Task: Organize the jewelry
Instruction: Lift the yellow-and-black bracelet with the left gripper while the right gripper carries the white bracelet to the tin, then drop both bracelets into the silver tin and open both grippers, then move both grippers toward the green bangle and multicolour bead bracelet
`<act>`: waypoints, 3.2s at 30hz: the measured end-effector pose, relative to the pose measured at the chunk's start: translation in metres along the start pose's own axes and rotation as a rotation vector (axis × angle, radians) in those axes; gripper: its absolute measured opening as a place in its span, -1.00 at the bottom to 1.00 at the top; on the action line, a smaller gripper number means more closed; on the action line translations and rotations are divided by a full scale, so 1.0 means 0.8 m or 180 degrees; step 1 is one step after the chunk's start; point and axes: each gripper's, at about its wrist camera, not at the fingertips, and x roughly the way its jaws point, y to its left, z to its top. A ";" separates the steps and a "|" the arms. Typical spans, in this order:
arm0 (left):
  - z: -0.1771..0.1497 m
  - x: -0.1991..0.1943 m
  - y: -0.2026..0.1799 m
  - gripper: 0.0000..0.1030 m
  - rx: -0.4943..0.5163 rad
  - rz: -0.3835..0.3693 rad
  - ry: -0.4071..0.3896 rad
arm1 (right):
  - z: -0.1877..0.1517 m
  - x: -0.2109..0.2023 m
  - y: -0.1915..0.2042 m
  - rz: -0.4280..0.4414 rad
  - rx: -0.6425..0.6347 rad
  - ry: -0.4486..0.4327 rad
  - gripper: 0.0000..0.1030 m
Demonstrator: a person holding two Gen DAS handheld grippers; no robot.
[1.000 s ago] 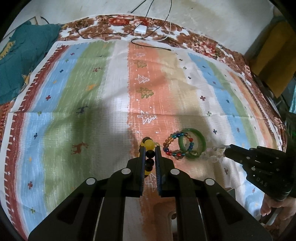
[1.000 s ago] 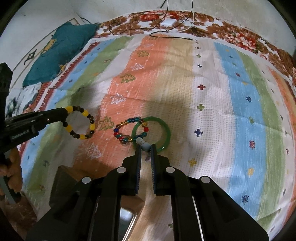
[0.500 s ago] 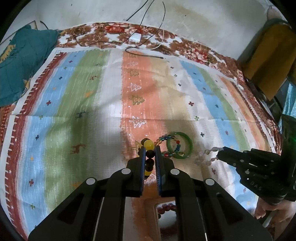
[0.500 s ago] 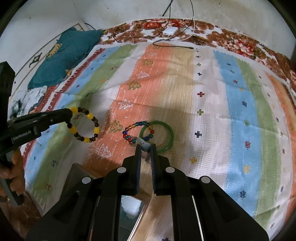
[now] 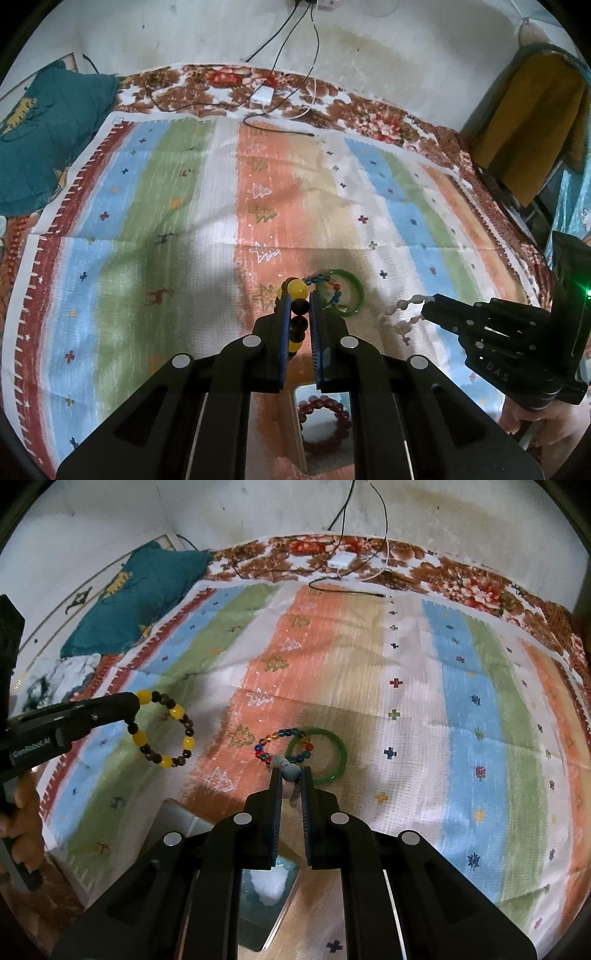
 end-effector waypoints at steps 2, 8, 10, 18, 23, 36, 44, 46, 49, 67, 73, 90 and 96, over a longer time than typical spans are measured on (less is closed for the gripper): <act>-0.002 -0.006 -0.003 -0.82 0.0007 -0.0020 -0.0032 | -0.001 -0.009 0.003 0.0021 -0.0002 -0.0049 -0.79; -0.011 -0.022 -0.011 -0.82 0.0039 -0.0081 -0.0093 | -0.005 -0.034 0.013 0.0097 -0.0031 -0.0179 -0.79; -0.014 -0.027 -0.015 -0.82 0.0056 -0.0104 -0.0108 | -0.007 -0.041 0.017 0.0127 -0.0048 -0.0206 -0.79; -0.027 -0.043 -0.028 -0.82 0.0106 -0.0192 -0.0158 | -0.020 -0.056 0.028 0.0208 -0.0079 -0.0246 -0.79; -0.039 -0.051 -0.034 -0.82 0.0128 -0.0247 -0.0167 | -0.030 -0.065 0.032 0.0249 -0.0086 -0.0255 -0.79; -0.073 -0.056 -0.052 -0.82 0.0213 -0.0287 -0.0075 | -0.057 -0.068 0.042 0.0303 -0.0091 -0.0159 -0.79; -0.083 -0.051 -0.057 -0.82 0.0244 -0.0272 0.0001 | -0.066 -0.068 0.048 0.0304 -0.0116 -0.0114 -0.79; -0.084 -0.050 -0.058 -0.82 0.0246 -0.0272 0.0011 | -0.067 -0.067 0.048 0.0311 -0.0115 -0.0100 -0.79; -0.085 -0.046 -0.059 -0.81 0.0254 -0.0286 0.0084 | -0.067 -0.063 0.046 0.0298 -0.0097 -0.0054 -0.78; -0.058 -0.005 -0.027 0.06 -0.0009 0.0022 0.0165 | -0.043 -0.034 0.000 0.0006 0.0245 -0.0014 0.21; -0.049 0.016 -0.029 0.17 0.0096 0.0075 0.0225 | -0.036 -0.020 -0.007 -0.0090 0.0263 0.0032 0.31; -0.027 0.080 -0.002 0.35 -0.0113 -0.0015 0.0536 | -0.015 0.029 -0.030 -0.0148 0.0316 0.0201 0.35; -0.022 0.095 -0.005 0.35 -0.0039 0.0009 0.0600 | -0.008 0.052 -0.037 -0.0176 0.0317 0.0273 0.35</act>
